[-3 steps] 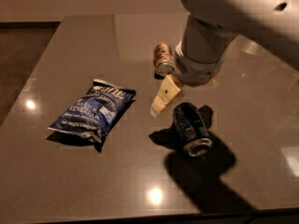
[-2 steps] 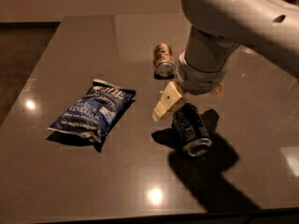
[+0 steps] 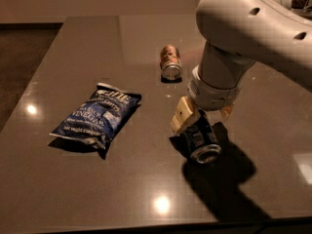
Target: Place pepsi can upright
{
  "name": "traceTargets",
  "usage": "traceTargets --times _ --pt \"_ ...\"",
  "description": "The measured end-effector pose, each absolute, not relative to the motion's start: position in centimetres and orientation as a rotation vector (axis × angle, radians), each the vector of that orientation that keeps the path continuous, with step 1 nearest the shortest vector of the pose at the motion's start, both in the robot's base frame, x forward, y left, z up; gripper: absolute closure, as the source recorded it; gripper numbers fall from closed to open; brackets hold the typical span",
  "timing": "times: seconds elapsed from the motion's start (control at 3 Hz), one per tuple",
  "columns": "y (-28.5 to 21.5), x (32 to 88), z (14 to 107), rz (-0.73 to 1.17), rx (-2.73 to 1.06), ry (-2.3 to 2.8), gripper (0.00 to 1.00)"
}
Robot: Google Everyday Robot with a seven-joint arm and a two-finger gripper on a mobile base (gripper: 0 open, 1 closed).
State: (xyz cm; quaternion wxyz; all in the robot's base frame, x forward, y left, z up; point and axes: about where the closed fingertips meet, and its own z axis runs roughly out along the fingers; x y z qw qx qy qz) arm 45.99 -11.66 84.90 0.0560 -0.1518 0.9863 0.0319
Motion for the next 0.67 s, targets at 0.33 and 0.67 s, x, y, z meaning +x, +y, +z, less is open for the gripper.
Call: traceTargets --times 0.33,0.67 --pt "-11.5 46.4 85.3 0.083 -0.474 2.982 0.44" --pt "-12.1 48.4 87.8 0.042 -0.550 2.887 0.75"
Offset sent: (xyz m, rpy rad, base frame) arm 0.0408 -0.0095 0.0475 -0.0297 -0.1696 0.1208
